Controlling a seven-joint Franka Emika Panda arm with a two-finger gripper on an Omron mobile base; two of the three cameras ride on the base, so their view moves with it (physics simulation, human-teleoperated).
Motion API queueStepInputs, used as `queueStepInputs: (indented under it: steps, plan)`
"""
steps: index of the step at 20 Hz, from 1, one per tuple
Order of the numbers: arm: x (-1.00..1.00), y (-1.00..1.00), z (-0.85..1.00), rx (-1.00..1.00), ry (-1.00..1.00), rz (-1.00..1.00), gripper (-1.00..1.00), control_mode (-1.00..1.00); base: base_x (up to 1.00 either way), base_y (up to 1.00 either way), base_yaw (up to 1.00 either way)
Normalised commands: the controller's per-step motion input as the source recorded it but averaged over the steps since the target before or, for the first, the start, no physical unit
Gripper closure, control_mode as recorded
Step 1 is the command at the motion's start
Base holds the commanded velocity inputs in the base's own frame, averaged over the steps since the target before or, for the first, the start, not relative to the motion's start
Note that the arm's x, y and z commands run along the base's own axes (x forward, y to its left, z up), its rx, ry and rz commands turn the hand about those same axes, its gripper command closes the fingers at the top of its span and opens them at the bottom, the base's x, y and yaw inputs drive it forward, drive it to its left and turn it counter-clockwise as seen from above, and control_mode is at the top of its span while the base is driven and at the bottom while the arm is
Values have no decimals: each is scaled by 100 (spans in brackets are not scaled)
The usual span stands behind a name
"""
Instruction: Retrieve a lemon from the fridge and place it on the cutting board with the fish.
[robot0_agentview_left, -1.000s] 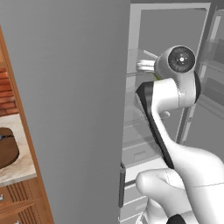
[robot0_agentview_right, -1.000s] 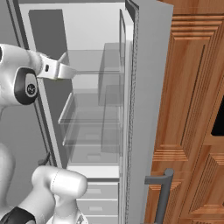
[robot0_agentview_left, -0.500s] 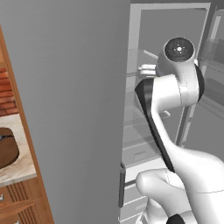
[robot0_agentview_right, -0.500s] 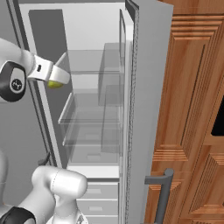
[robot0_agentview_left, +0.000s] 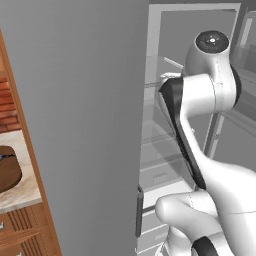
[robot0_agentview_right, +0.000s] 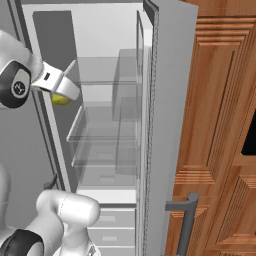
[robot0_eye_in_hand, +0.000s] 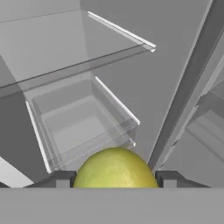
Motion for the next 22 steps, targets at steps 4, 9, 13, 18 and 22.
queueStepInputs:
  steps: [4, 9, 13, 18, 22]
  plan:
    - [0, 0, -23, 18, 5, 0, 100, -100, 0, 0, 0]
    - [0, 0, -11, 3, 27, 0, 100, -100, 0, 0, 0]
    - [0, 0, -13, 0, 31, 0, 100, -100, 0, 0, 0]
    - [0, 0, -36, 2, 7, 1, 100, -100, 0, 0, 0]
    - [-9, 0, -42, 4, 1, 3, 100, -100, 0, 0, 0]
